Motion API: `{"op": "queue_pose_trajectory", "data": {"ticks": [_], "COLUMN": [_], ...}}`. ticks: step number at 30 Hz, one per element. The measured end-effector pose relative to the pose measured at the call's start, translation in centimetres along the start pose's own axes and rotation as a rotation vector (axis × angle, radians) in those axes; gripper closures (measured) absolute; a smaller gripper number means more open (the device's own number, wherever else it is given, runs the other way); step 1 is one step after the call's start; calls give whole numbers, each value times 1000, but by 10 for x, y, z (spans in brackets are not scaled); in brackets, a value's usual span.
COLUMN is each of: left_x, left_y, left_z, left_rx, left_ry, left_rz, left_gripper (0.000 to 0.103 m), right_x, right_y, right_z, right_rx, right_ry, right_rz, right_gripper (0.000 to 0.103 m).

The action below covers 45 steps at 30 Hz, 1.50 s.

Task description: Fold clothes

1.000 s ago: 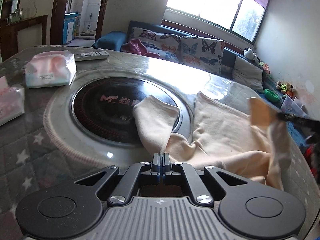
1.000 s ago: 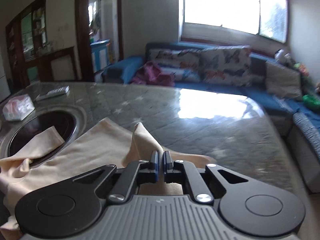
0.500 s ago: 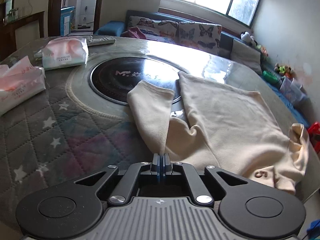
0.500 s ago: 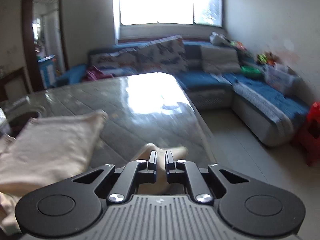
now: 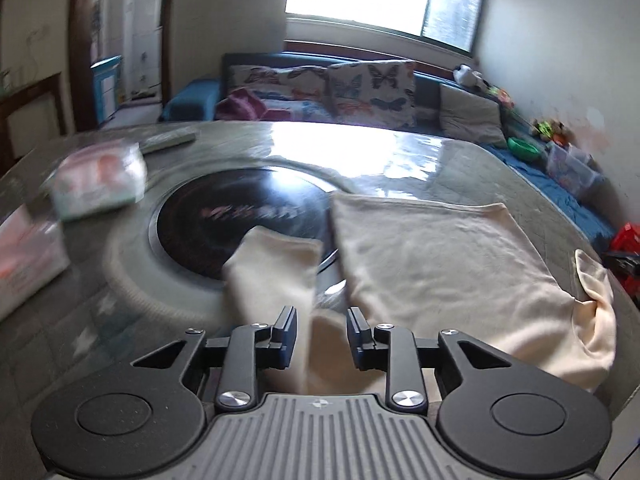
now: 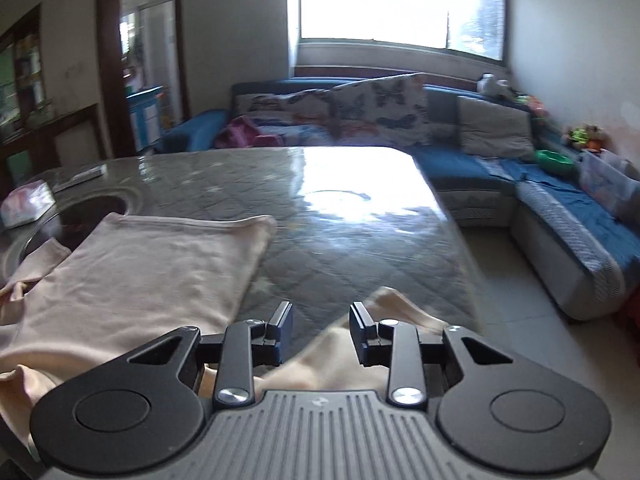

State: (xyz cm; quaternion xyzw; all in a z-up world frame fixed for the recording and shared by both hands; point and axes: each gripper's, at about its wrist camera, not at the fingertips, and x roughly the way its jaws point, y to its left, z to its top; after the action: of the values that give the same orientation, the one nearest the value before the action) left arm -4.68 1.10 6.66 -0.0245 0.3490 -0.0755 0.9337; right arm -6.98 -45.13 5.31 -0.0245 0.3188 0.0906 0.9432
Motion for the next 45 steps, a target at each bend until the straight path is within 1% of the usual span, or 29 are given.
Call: {"op": "queue_pose_trajectory", "data": {"ticks": [3,4,6,12,16,17,19,20,21,22,23,24,25,27,30,32,33,35,36,37,40,43,45], "left_x": [30,41,64,123,155,161,172,176,179,182,184,186,188,194,205,215,220,225,224,219,192,154,128], "left_y": [-12,-14,-18,-27,-33,-32,-27,-25,-22,-20,-19,-19,-19,-18,-18,-20,-20,-21,-21,-22,-29,-43,-53], "left_z": [17,24,37,67,78,80,82,83,85,86,88,90,93,101,116,123,125,126,125,123,116,100,85], "left_rx": [37,40,47,73,114,110,95,86,76,71,72,78,83,88,87,99,104,102,94,91,100,120,147], "left_ry": [6,11,21,54,67,74,89,91,93,96,96,91,83,62,25,26,32,47,52,51,33,23,19], "left_rz": [-8,0,19,44,87,98,90,75,61,48,42,43,43,50,65,78,91,114,115,104,26,-96,-174], "left_gripper": [73,72,61,61,61,62,63,74,87,93,95,98,98,99,99,98,96,94,93,92,92,89,83], "right_x": [30,40,58,109,138,147,160,166,170,172,180,180,182,186,198,208,215,223,224,224,205,181,151], "right_y": [11,15,19,25,27,27,28,29,29,29,30,29,28,28,28,29,31,31,31,31,30,34,42], "right_z": [13,17,27,55,66,68,70,71,72,73,74,78,81,87,98,104,106,108,109,110,111,108,98], "right_rx": [-2,-2,3,-16,-11,-14,-26,-29,-27,-25,-56,-36,-30,-52,-58,-64,-74,-81,-86,-93,-105,-122,-157], "right_ry": [36,49,67,110,140,149,161,168,171,172,175,171,167,143,122,118,126,138,137,135,117,109,104], "right_rz": [67,90,119,144,160,160,150,147,151,156,140,155,161,139,116,99,94,83,83,84,89,125,175], "right_gripper": [72,72,72,72,72,72,72,72,73,76,79,92,95,97,97,97,97,89,88,86,84,83,82]}}
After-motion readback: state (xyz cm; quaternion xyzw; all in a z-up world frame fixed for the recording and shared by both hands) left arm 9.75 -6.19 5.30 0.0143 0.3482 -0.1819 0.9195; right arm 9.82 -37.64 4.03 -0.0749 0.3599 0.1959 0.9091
